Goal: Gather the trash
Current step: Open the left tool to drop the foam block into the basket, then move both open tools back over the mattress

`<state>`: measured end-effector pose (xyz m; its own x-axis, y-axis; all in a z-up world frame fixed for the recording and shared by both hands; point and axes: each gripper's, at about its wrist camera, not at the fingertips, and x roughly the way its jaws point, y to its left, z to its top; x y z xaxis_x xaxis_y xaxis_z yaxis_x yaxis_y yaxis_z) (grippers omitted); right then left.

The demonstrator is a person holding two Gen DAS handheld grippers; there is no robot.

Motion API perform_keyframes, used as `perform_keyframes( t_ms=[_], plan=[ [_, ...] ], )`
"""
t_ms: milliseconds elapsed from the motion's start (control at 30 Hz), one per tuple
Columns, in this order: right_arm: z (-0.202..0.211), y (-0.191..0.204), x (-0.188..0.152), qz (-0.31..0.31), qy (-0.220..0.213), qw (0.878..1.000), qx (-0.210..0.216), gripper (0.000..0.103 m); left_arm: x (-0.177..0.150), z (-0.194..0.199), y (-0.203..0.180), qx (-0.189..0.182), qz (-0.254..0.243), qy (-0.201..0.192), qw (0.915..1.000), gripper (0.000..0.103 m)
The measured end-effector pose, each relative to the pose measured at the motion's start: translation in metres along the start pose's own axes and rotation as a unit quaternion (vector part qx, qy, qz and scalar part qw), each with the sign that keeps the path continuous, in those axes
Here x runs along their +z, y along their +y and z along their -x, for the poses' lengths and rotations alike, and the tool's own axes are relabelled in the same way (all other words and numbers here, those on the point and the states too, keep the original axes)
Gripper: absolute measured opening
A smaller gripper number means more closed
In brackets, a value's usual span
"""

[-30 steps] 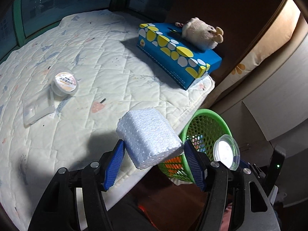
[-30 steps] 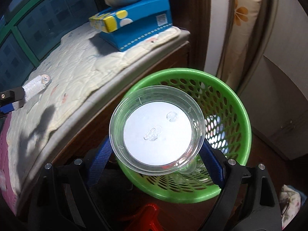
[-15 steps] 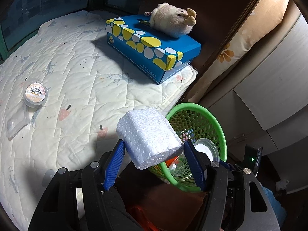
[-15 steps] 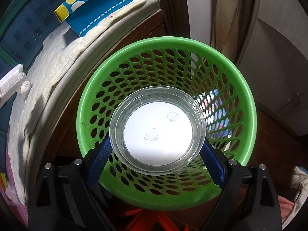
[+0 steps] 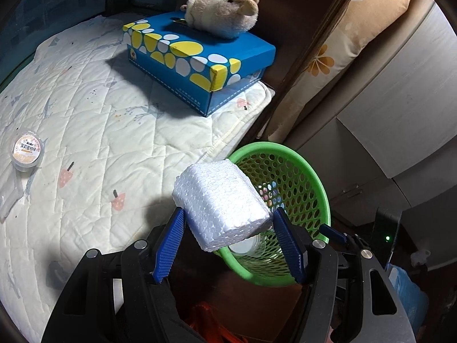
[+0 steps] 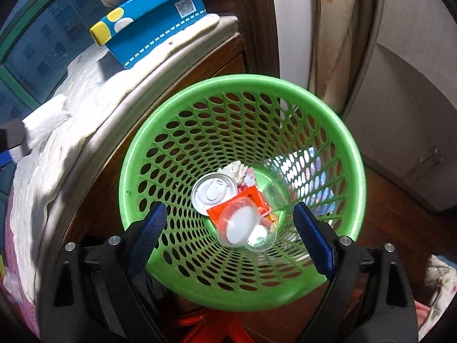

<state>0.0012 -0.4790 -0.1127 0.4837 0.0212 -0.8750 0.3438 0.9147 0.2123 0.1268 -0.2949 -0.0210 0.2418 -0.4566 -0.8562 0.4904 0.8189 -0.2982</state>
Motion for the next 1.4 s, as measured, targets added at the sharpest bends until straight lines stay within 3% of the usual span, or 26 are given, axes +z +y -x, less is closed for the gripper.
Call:
perform_keyframes(
  t_ms=[333,533,633,700,867,1067,1400],
  plan=[
    [0.036,-0.012,-0.013,0.010,-0.033,0.999,-0.036,0.089,-0.001,-0.035,-0.035,-0.020,-0.048,0.033,0.9981,0.062],
    [0.041,-0.026,-0.022,-0.014,-0.031,0.999,-0.031,0.089,-0.006,-0.056,-0.047,-0.029,-0.064,0.059,0.9958,0.062],
    [0.042,-0.027,-0.026,-0.019,-0.031,0.999,-0.026,0.089,-0.008,-0.061,-0.050,-0.035,-0.068,0.067,0.9948,0.064],
    [0.043,-0.027,-0.026,-0.020,-0.032,0.999,-0.025,0.089,-0.010,-0.062,-0.051,-0.039,-0.068,0.071,0.9944,0.071],
    [0.046,-0.022,-0.027,-0.020,-0.036,0.999,-0.019,0.089,-0.013,-0.055,-0.046,-0.046,-0.070,0.065,0.9944,0.073],
    [0.053,-0.005,-0.024,-0.007,-0.045,0.999,-0.004,0.089,-0.017,-0.020,-0.024,-0.043,-0.066,0.032,0.9964,0.073],
    [0.059,0.048,-0.005,0.040,-0.058,0.997,0.032,0.089,-0.026,0.034,0.044,0.011,-0.034,-0.021,0.9991,0.073]
  ],
)
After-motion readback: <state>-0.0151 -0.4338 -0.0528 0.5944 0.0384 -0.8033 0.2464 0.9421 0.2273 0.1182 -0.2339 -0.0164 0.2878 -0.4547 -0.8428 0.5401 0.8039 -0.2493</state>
